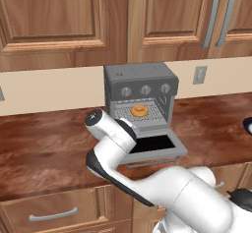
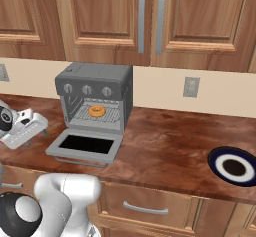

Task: Pick up the bagel from the plate, place it on the toaster oven rack, close the door, and set the timer.

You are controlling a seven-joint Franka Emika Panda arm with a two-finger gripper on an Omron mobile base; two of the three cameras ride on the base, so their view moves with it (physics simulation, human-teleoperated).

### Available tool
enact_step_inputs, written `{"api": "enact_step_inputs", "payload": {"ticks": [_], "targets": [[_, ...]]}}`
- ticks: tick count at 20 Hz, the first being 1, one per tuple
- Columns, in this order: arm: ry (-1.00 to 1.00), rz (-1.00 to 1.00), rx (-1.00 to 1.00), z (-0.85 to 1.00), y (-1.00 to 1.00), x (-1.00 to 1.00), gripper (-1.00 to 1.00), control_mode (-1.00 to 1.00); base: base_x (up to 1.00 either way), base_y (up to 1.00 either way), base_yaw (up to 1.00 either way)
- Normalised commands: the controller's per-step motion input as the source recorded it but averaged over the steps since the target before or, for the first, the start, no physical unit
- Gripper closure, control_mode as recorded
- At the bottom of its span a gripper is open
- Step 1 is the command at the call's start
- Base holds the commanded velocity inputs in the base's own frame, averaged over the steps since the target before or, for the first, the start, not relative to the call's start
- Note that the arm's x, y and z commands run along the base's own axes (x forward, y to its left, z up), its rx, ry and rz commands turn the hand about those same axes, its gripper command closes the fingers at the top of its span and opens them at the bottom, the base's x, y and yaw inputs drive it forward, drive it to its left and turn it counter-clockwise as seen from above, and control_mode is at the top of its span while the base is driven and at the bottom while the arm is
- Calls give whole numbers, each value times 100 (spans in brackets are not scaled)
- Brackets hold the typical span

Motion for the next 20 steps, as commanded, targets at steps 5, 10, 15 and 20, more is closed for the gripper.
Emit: {"api": "enact_step_inputs", "payload": {"ticks": [5,10,15,20], "targets": [[0,0,-18,-40,6,16,-100,-100,0,0,0],[0,0,-16,-43,0,26,-100,-100,0,0,0],[0,0,-13,-31,0,22,-100,-100,0,0,0],[0,0,-11,-17,0,24,-100,-100,0,0,0]]}}
